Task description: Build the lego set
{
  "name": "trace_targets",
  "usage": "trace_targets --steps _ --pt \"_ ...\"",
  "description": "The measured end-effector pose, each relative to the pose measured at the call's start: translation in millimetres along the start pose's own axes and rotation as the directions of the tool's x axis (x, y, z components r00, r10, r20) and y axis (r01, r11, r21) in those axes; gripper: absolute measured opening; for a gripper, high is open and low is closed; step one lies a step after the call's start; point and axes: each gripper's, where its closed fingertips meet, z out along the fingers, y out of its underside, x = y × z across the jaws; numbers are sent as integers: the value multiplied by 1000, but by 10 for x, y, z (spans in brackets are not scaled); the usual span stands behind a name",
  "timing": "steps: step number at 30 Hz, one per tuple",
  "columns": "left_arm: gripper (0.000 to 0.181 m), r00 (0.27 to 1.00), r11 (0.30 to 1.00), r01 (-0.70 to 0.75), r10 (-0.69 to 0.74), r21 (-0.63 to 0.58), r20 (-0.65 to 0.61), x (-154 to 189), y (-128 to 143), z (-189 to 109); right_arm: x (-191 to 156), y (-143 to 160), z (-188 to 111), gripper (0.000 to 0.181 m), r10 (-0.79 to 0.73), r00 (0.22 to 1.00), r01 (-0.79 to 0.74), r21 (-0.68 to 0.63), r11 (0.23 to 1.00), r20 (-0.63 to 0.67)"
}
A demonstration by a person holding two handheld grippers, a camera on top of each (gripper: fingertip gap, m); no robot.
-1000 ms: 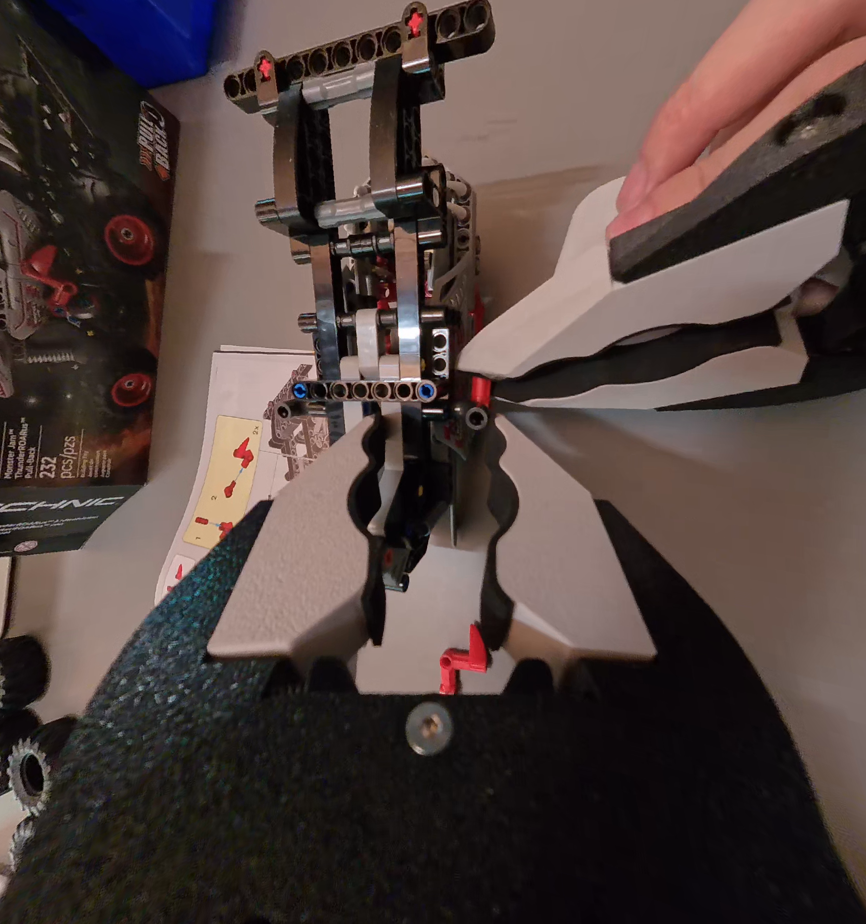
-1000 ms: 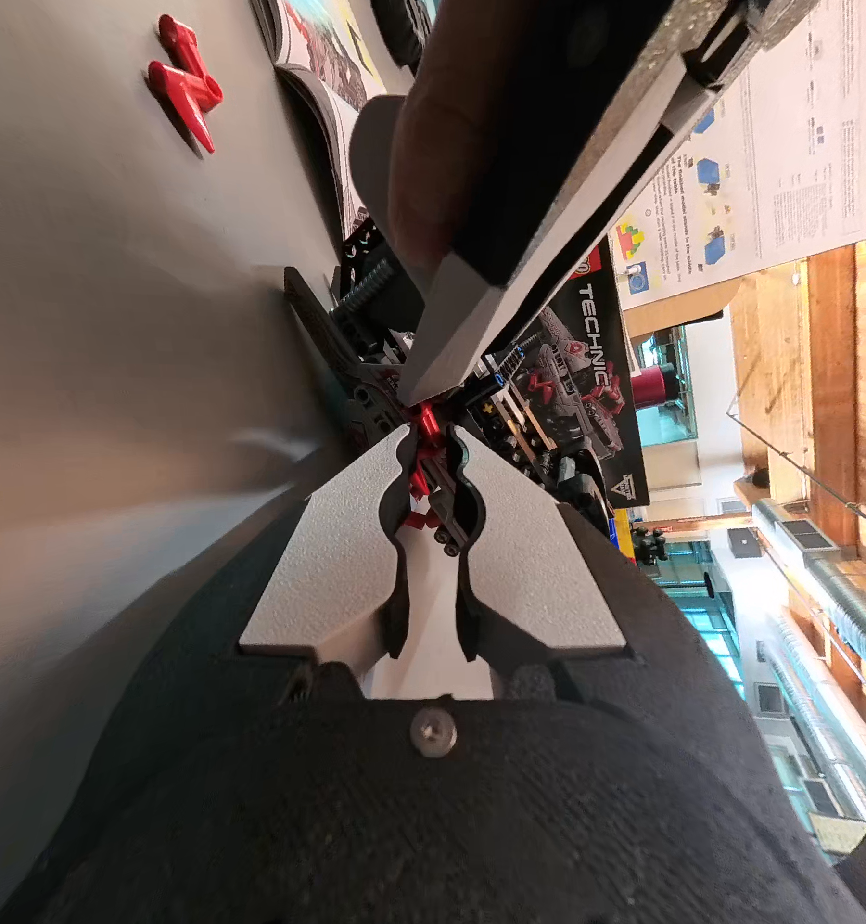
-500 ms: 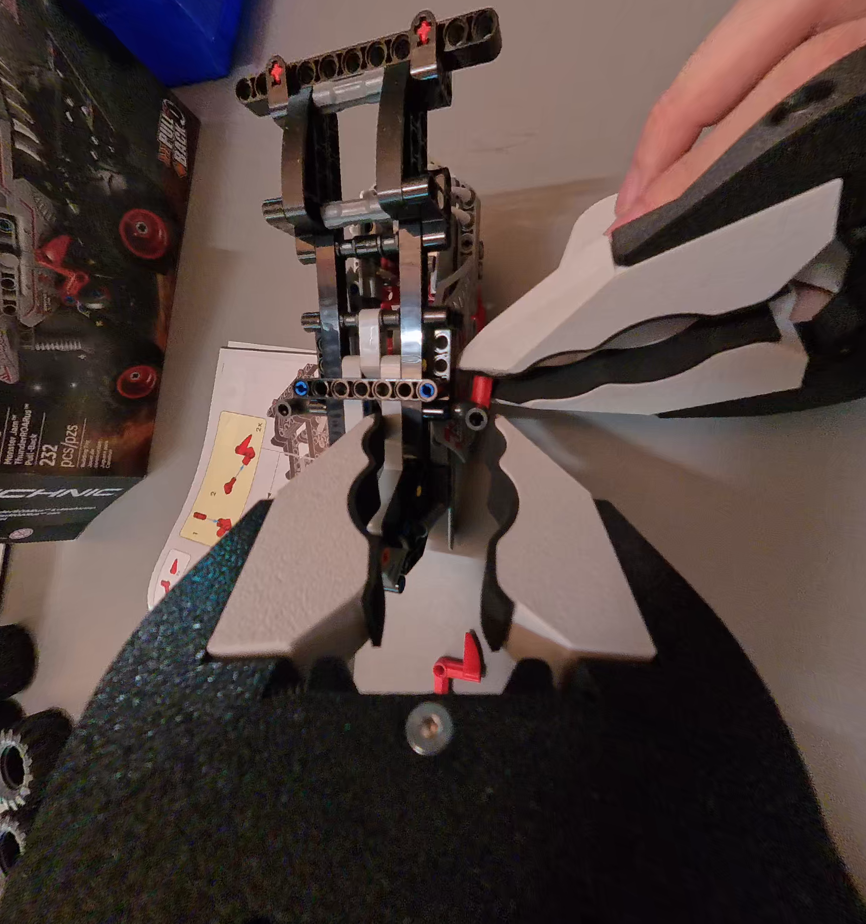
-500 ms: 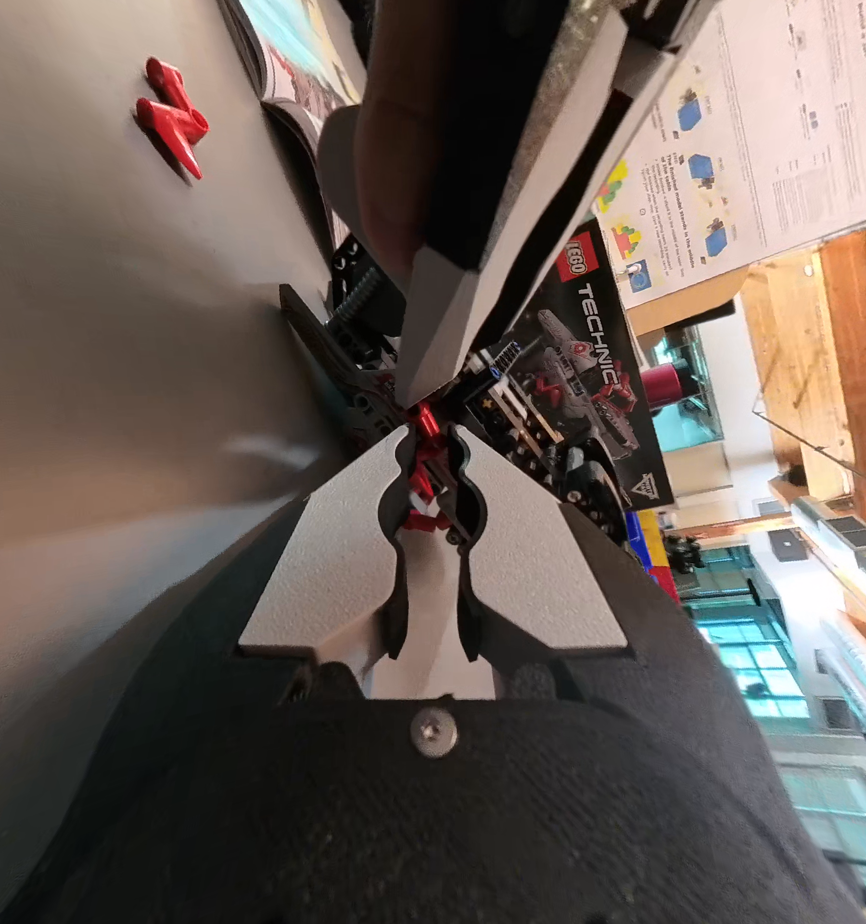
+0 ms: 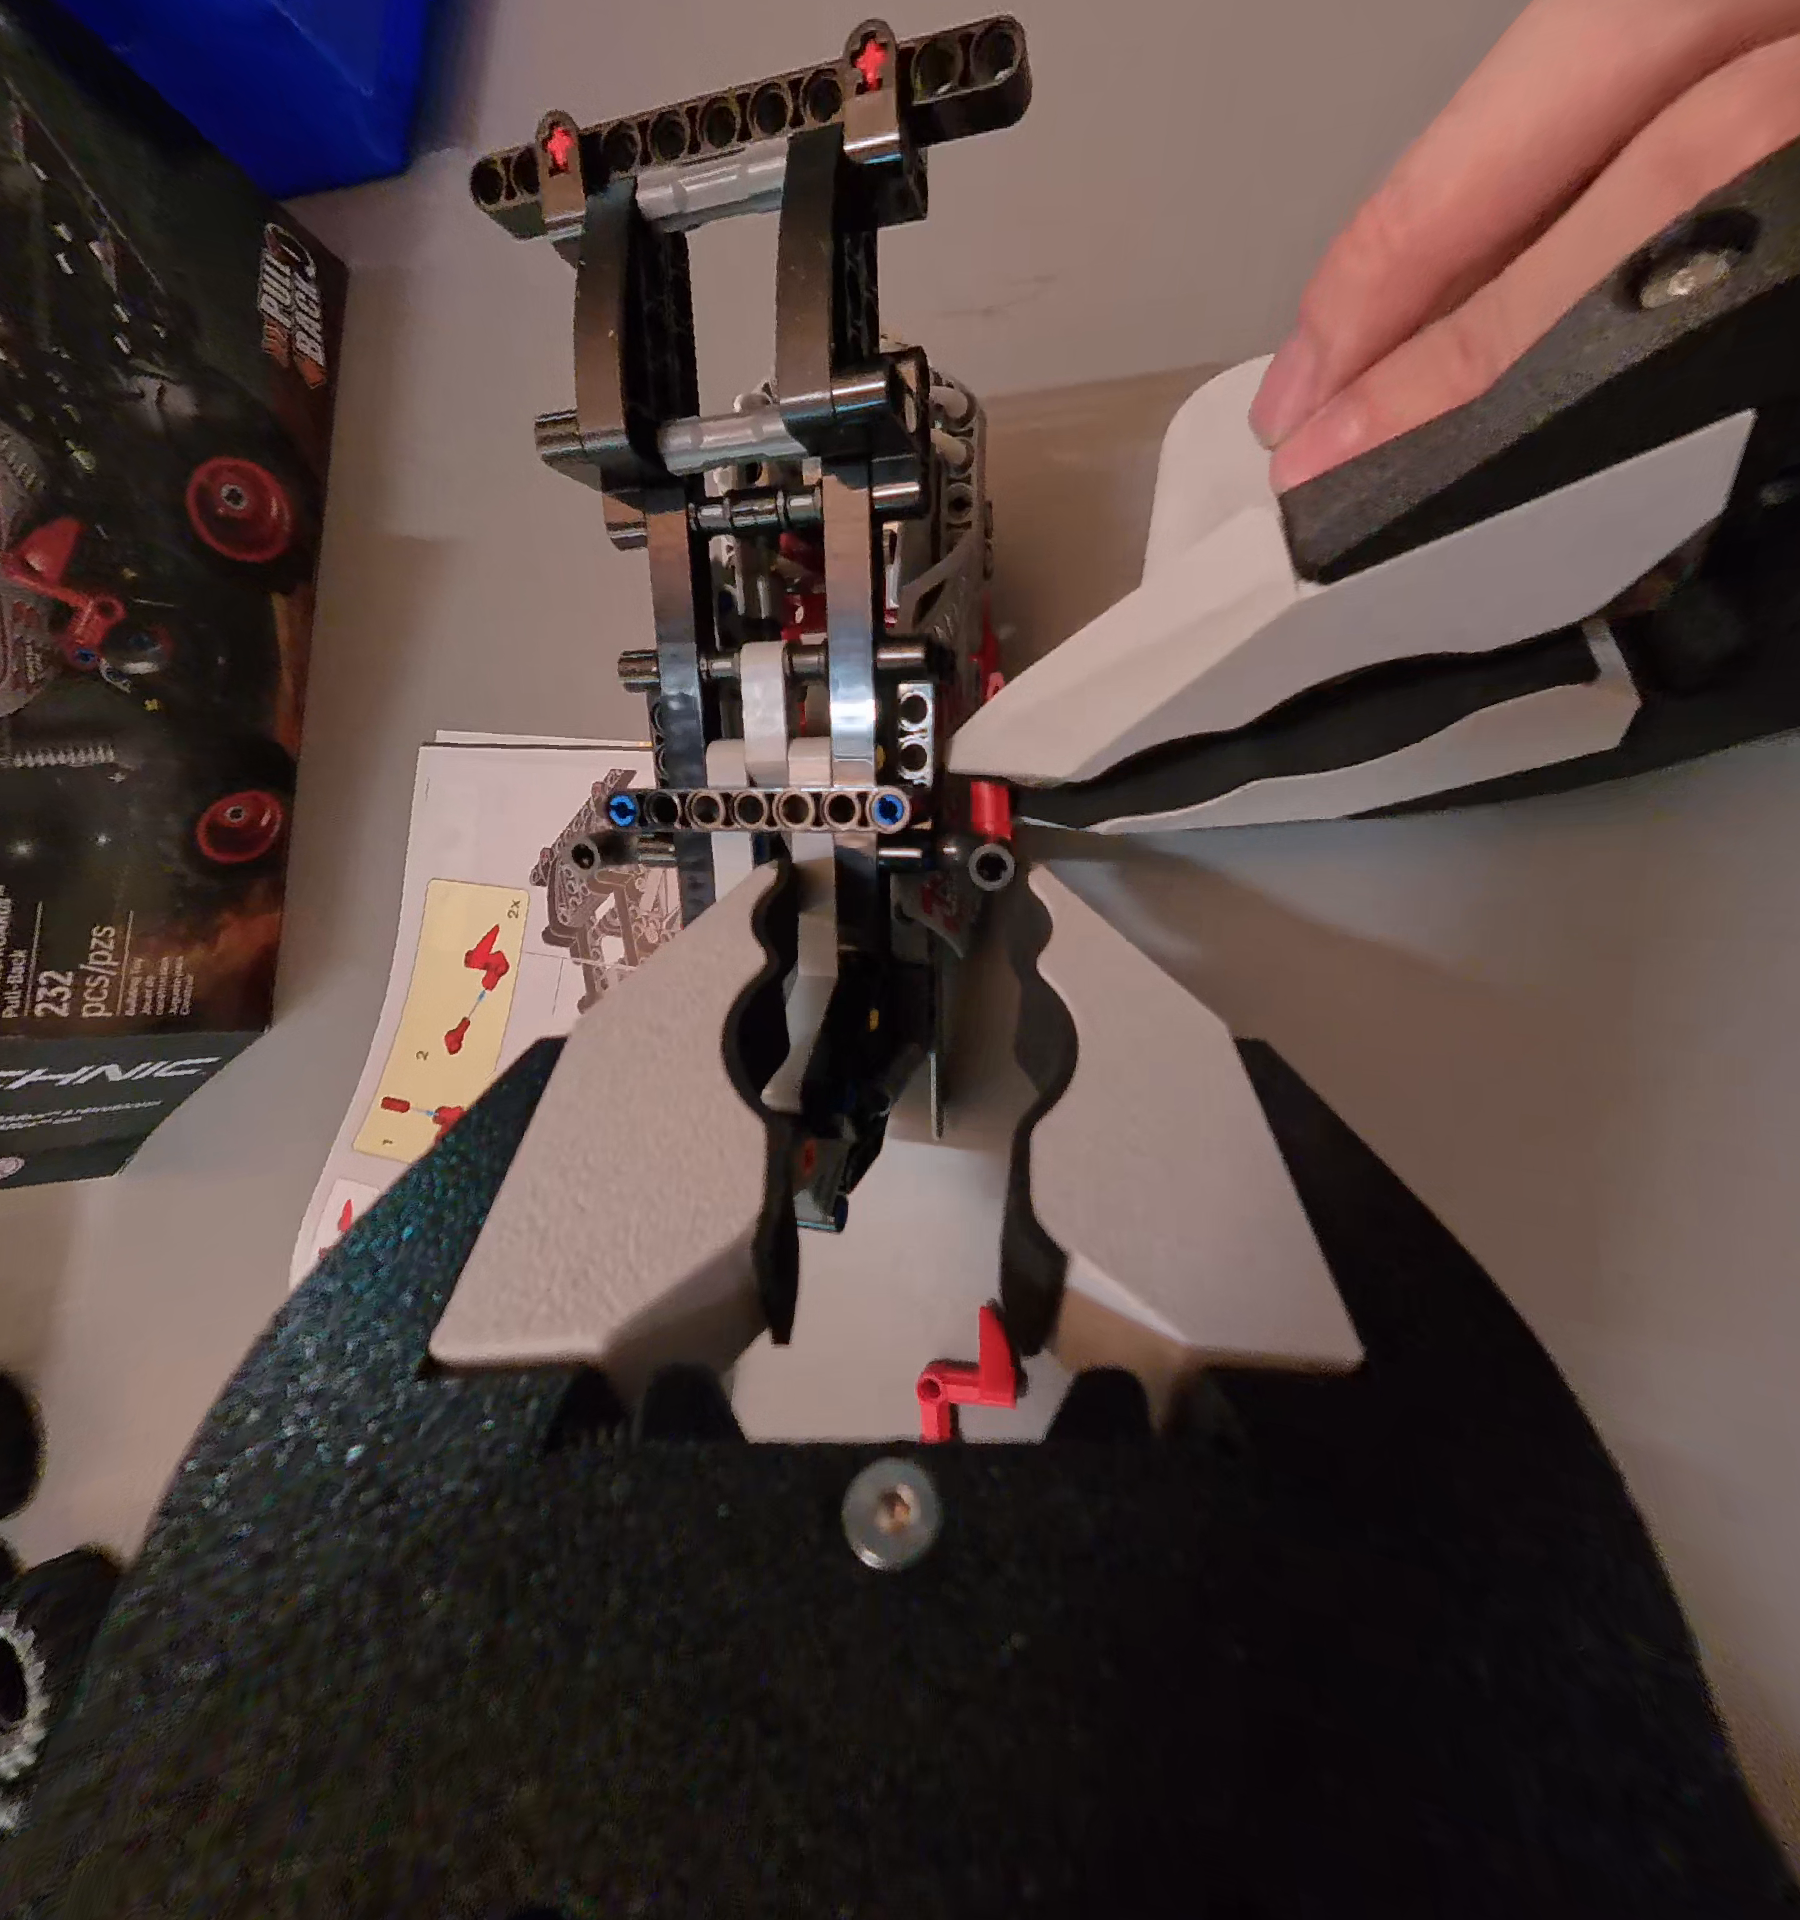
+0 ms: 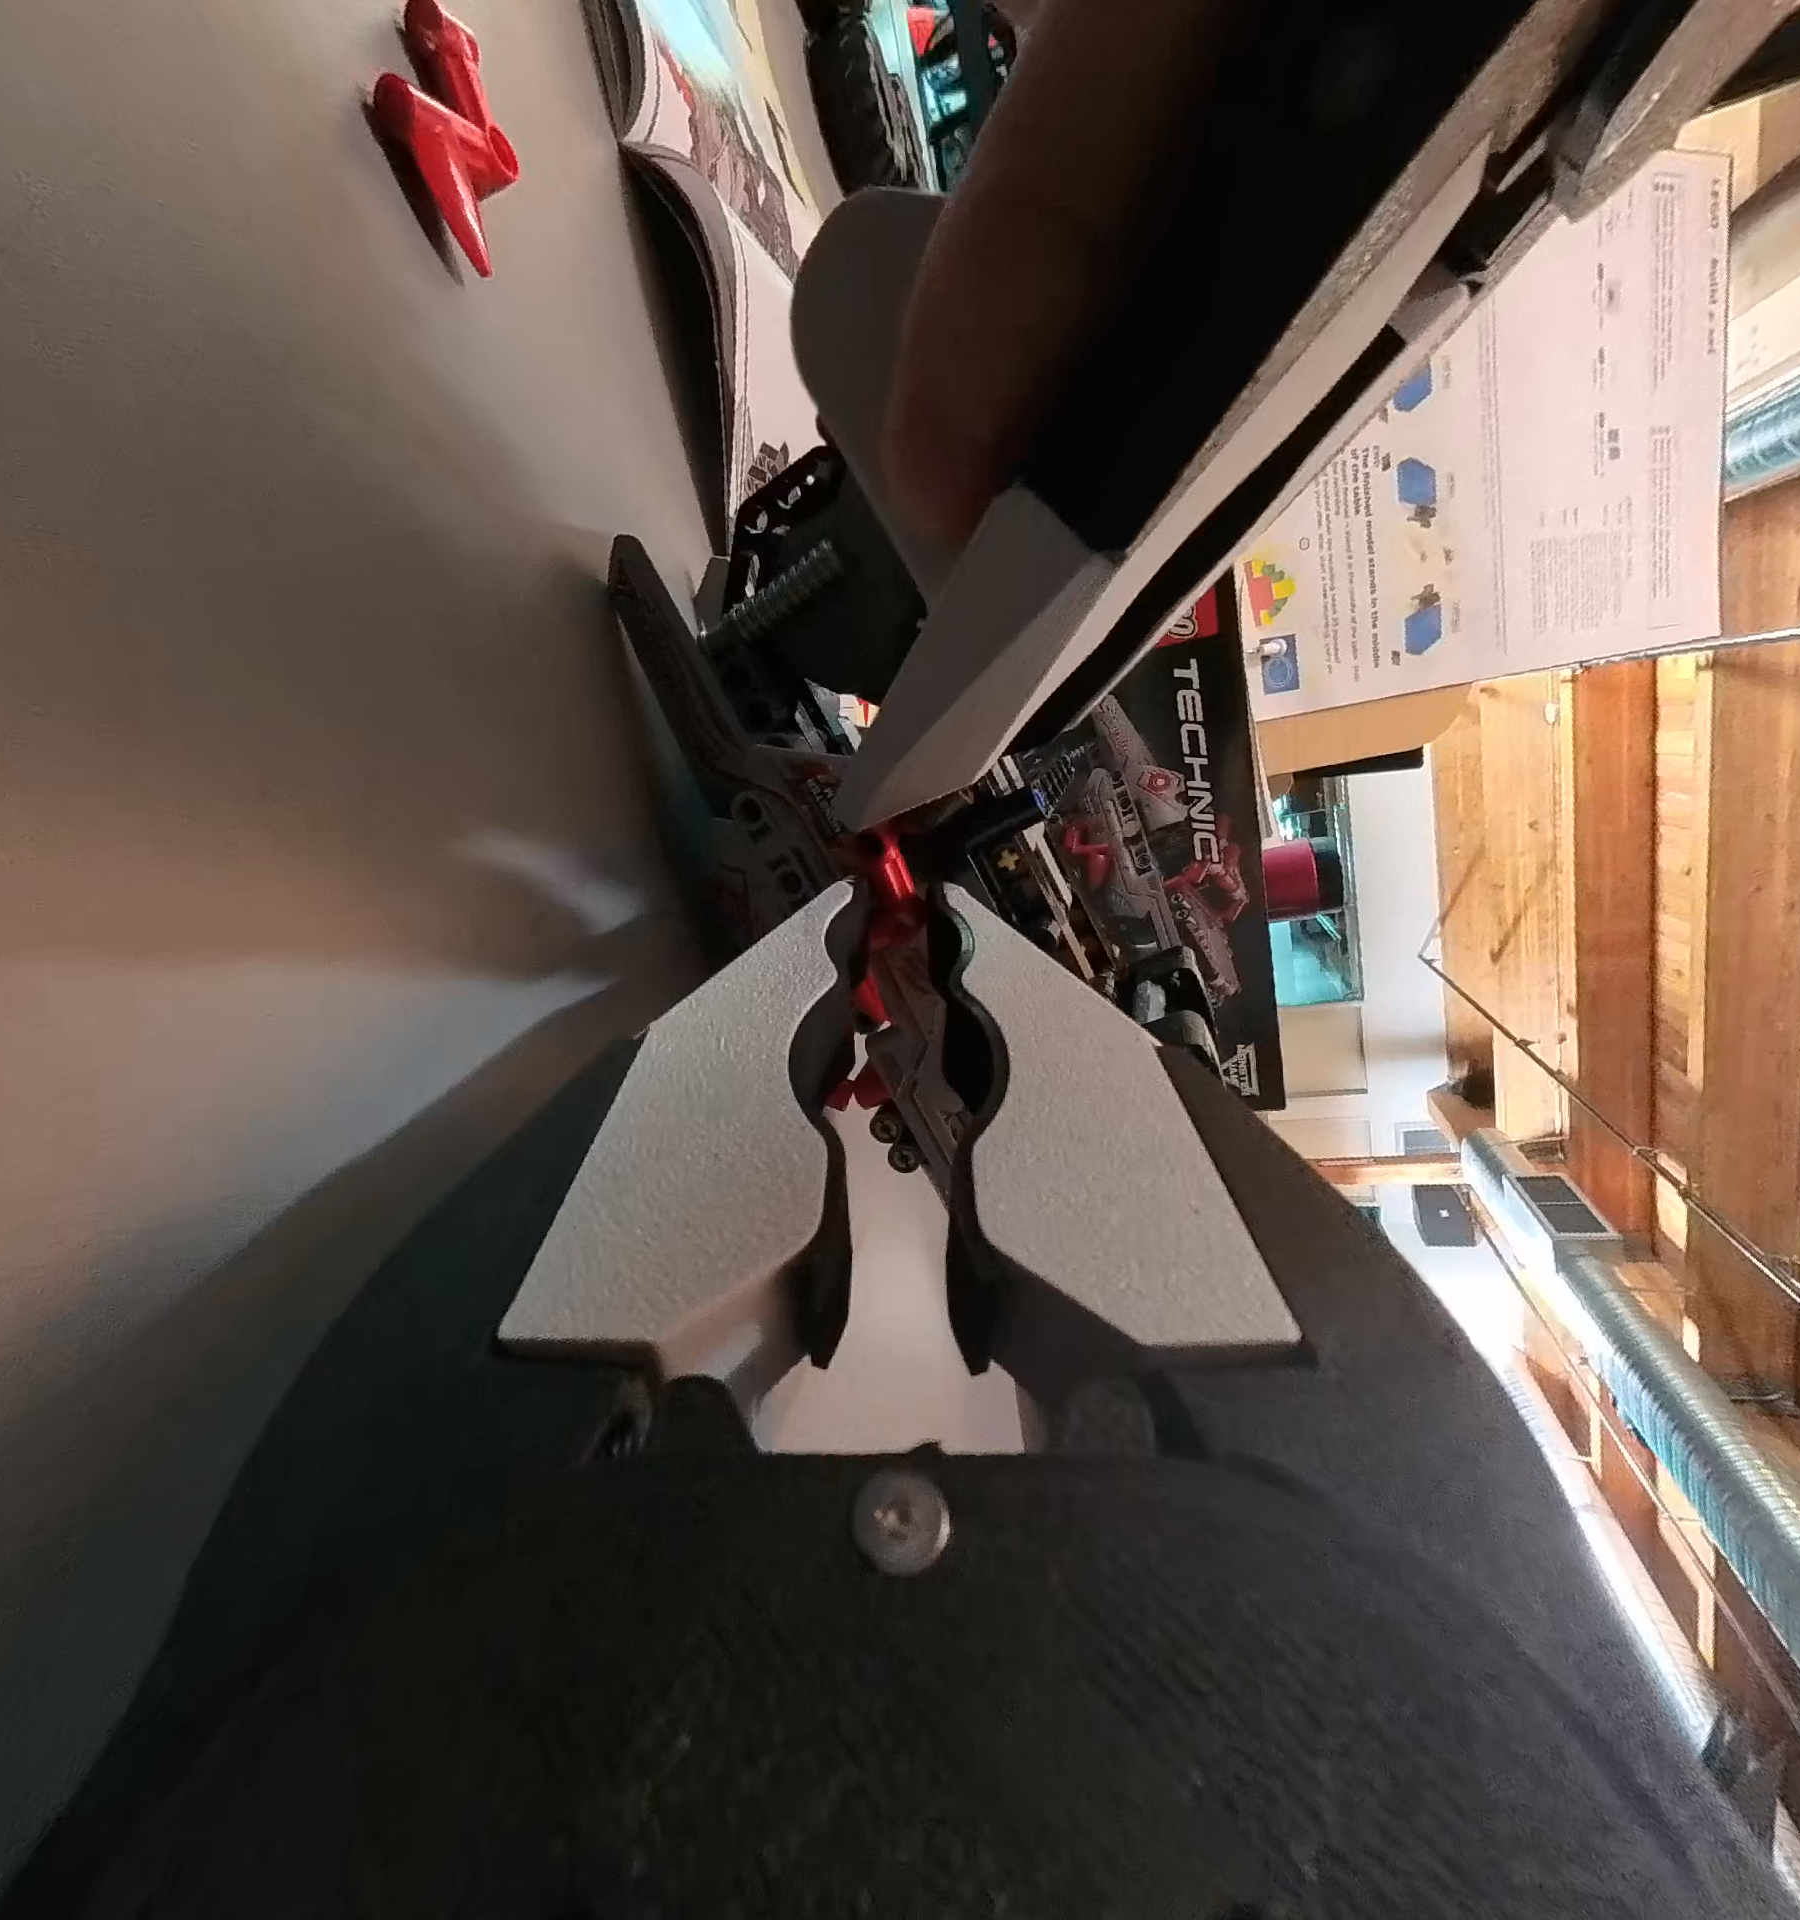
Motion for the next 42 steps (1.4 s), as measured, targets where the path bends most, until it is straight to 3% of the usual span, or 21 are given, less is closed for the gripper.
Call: trace_targets --steps 10,12,21,42 --pt "49 992 993 120 -119 20 -40 49 -61 -9 4 11 17 8 -25 1000 25 -28 999 -12" --pt "39 995 995 102 -102 21 3 -2 -53 1 4 8 17 8 -21 1000 20 -27 999 -12" --pt "39 996 997 72 -73 18 48 -23 -64 24 10 30 23 9 38 999 -38 -20 999 -16" --pt "39 1000 999 -11 11 42 -17 -48 -43 21 11 -15 -5 10 115 993 -114 18 993 -9"
